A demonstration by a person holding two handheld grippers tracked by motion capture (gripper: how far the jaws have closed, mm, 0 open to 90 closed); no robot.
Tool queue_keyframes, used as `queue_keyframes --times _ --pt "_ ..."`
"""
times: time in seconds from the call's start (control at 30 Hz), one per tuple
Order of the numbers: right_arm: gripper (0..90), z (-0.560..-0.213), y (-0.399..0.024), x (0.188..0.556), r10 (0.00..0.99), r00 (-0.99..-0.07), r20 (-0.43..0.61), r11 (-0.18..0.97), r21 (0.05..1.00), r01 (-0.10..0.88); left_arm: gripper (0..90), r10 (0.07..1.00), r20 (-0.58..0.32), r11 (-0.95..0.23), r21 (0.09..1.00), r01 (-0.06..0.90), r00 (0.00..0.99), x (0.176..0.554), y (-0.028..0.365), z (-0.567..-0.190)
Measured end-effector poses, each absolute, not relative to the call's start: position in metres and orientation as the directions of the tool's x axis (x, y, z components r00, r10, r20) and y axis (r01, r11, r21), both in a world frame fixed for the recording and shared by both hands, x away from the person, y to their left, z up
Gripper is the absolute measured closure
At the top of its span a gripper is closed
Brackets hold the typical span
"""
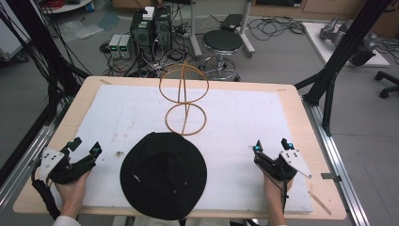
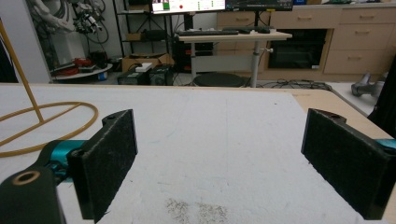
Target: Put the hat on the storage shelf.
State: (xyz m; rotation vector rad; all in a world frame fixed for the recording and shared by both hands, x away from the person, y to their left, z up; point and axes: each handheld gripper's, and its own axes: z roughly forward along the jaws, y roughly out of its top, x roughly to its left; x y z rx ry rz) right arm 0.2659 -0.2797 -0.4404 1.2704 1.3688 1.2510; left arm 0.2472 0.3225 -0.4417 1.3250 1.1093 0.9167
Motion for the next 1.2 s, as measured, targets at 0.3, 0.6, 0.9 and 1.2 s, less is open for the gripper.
queue_keyframes --times 0.3,0.6,0.9,1.2 --pt "9.7 -0.440 -0.280 0.265 0.993 -0.108 0.044 -0.030 0.992 0.126 25.9 0.963 -0.090 0.068 0.993 0.096 0.254 0.248 0.322 -0.442" --pt "9.7 -0.441 -0.281 0.265 0.993 -0.106 0.048 -0.034 0.991 0.129 25.9 0.963 -0.097 0.074 0.992 0.098 0.252 0.248 0.322 -0.442" --pt "9.7 -0.441 -0.281 0.265 0.993 -0.110 0.046 -0.032 0.991 0.129 25.8 0.953 -0.134 0.110 0.989 0.102 0.271 0.247 0.324 -0.438" --pt "9.7 -0.441 -0.282 0.266 0.992 -0.116 0.042 -0.027 0.991 0.128 25.9 0.936 -0.142 0.128 0.990 0.067 0.323 0.244 0.325 -0.426"
